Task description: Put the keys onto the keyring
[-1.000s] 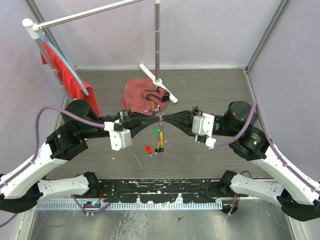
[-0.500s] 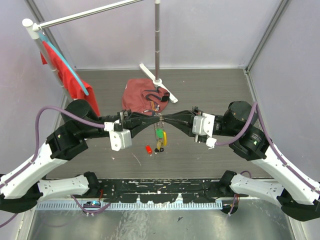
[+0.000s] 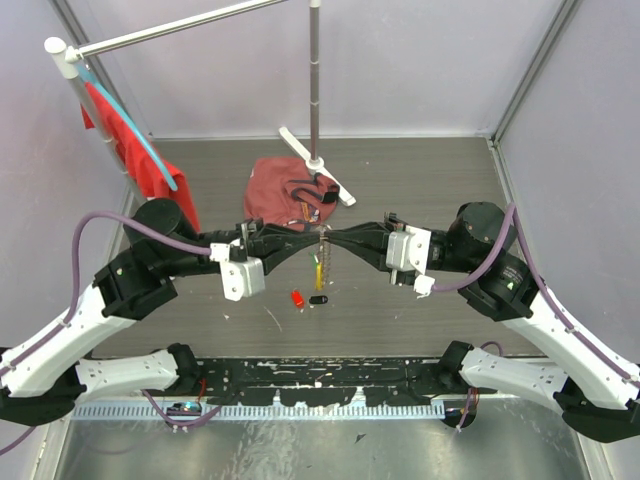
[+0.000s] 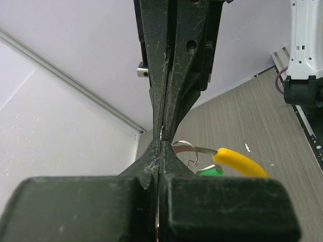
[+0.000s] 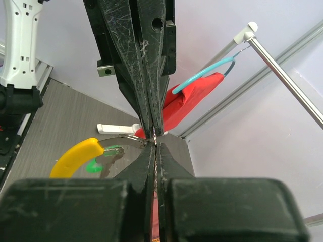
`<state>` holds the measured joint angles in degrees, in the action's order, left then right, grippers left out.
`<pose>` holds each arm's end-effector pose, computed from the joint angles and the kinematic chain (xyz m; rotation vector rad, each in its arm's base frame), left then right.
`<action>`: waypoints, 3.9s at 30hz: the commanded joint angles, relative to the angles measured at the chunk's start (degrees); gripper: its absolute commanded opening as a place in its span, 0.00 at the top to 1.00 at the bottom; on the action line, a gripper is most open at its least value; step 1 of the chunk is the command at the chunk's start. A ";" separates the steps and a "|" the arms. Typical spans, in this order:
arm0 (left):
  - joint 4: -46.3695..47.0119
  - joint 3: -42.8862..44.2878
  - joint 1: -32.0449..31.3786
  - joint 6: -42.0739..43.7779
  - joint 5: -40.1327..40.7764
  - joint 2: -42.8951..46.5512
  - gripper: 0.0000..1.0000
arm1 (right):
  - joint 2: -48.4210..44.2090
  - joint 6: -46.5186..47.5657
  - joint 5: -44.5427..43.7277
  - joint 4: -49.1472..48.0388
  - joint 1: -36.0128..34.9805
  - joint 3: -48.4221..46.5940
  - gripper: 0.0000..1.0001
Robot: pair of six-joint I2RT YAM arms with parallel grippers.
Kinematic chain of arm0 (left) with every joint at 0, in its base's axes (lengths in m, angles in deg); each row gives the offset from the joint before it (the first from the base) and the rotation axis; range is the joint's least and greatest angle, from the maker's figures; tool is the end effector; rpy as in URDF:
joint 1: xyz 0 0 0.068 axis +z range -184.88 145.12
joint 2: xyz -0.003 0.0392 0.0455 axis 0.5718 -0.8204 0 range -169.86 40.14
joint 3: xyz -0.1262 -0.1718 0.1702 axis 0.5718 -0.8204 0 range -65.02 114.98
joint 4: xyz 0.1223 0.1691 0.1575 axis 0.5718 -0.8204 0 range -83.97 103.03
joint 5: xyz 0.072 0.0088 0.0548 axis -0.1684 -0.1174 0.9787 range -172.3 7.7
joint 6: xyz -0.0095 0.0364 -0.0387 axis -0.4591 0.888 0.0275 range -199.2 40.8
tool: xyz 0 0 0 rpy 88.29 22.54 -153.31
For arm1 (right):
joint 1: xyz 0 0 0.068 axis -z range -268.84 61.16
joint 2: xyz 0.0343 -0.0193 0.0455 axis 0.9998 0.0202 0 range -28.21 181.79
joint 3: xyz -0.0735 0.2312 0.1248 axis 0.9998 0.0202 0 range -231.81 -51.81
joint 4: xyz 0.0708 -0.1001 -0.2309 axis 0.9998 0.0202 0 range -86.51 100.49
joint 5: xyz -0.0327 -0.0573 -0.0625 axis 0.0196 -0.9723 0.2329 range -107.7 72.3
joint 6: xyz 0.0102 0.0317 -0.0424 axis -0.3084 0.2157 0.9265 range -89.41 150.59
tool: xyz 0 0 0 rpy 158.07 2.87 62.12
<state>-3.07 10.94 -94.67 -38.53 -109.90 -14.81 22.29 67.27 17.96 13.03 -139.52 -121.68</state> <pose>0.0766 -0.1646 0.4824 1.3862 0.6403 -0.6242 0.0883 0.1406 0.4726 -1.3210 0.6275 0.6338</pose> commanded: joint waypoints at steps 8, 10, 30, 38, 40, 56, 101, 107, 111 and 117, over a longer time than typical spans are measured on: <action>2.07 -0.42 -0.16 0.31 -0.15 -0.05 0.86 | -0.37 -0.73 0.93 -3.25 -0.30 -2.22 0.99; 2.20 -0.65 -0.13 0.30 -0.05 0.08 0.79 | -0.50 -0.73 0.70 -3.25 -0.29 -2.18 0.99; 3.64 -1.11 -0.09 -0.04 0.17 -0.36 0.80 | -0.58 -1.27 1.07 -3.48 -0.30 -2.12 0.99; 3.41 -0.84 -0.16 -0.22 0.17 -0.96 0.87 | -0.63 -1.38 1.16 -3.82 -0.29 -2.10 1.00; 3.05 -0.65 -0.15 -0.31 0.17 -1.10 0.78 | -0.55 -1.48 1.25 -3.95 -0.30 -2.12 1.00; 1.75 0.83 -0.13 -0.57 -0.70 -2.09 1.00 | -0.76 -1.97 1.37 -3.53 -0.30 -2.16 0.99; -4.65 -13.47 6.87 -20.31 19.09 9.65 1.00 | 21.68 -49.70 -26.53 15.22 21.93 -2.51 0.59; -5.04 -14.58 6.88 -20.53 20.04 11.47 1.00 | 20.69 -61.07 -33.63 7.03 16.02 10.74 0.57; -4.34 -15.03 6.85 -20.95 18.64 12.02 1.00 | 21.26 -66.13 -41.06 2.95 6.84 17.82 0.54; -4.28 -15.19 6.88 -20.61 17.75 13.30 1.00 | 23.99 -70.50 -43.18 -3.55 -1.86 23.02 0.61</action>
<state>-9.17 -3.55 -88.00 -58.77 -91.01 -3.21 45.72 2.34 -21.53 18.85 -138.82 -100.23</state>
